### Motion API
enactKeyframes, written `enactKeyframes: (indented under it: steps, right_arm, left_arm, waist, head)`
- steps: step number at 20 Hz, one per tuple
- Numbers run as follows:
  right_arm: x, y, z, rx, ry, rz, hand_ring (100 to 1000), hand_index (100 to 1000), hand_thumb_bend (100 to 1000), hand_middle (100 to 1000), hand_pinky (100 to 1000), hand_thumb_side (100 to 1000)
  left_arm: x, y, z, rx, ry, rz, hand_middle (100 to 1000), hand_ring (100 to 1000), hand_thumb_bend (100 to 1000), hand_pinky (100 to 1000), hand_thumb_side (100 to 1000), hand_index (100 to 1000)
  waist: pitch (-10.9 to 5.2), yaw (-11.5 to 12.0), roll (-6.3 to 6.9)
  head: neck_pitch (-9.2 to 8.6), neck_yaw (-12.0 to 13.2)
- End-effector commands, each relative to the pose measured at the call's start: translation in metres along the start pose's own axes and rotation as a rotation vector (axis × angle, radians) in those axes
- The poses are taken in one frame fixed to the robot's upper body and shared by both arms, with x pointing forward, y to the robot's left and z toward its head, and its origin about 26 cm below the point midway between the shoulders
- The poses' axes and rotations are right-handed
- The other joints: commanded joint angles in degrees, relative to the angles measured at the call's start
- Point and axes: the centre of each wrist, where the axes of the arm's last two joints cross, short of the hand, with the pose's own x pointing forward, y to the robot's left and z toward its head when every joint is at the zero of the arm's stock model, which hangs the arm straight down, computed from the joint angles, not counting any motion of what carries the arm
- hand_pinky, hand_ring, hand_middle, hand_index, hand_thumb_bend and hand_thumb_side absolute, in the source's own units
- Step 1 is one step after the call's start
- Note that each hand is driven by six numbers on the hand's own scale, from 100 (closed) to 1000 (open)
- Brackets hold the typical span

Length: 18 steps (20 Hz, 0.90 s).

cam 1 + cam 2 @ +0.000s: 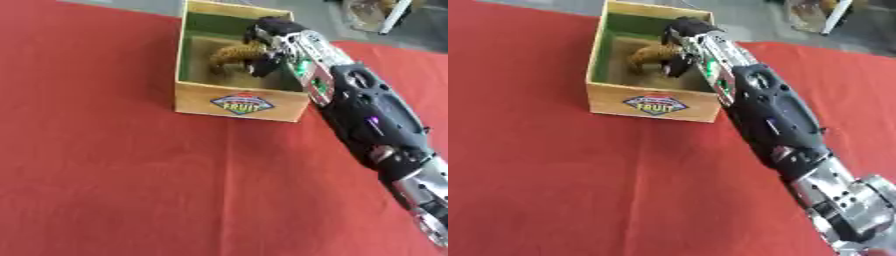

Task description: Pick up objects on the table and place them in the box.

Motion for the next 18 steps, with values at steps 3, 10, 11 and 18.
enactKeyframes:
  steps: [3,10,11,18]
  right_arm:
    - [-0.003,-0.025,0.005,-0.017,-0.016,0.046,891,933,336,891,932,607]
    - [-0.007,-0.038,0.009,-0.042,-0.007,0.057,922,979,566,933,948,687]
    - [-0.008,-0.039,0.01,-0.036,-0.006,0.061,923,979,571,934,949,690]
    - [-0.016,-0.052,0.016,-0.04,-0.029,-0.005,896,959,456,889,947,695]
  left_arm:
    - [0.007,0.001,-0.005,0.002,-0.028,0.004,549,574,100,589,695,783]
    - [0.007,0.001,-0.005,-0.003,-0.025,0.003,546,572,100,589,694,782]
    - [0.007,0.001,-0.005,-0.005,-0.026,0.002,546,572,100,588,694,782]
    - [0.006,0.002,-0.004,-0.005,-0.022,-0.003,546,569,100,576,693,782]
  waist:
    - [-1.46,-0.2,0.35]
    - [-1.75,-0.5,0.14]
    - [-1.79,-0.6,0.1]
    - [-2.02,-1.0,0.16]
  head:
    - [-0.77,0.0]
    - [-0.87,0.3]
    - [-0.9,0.3]
    - [-0.69,0.6]
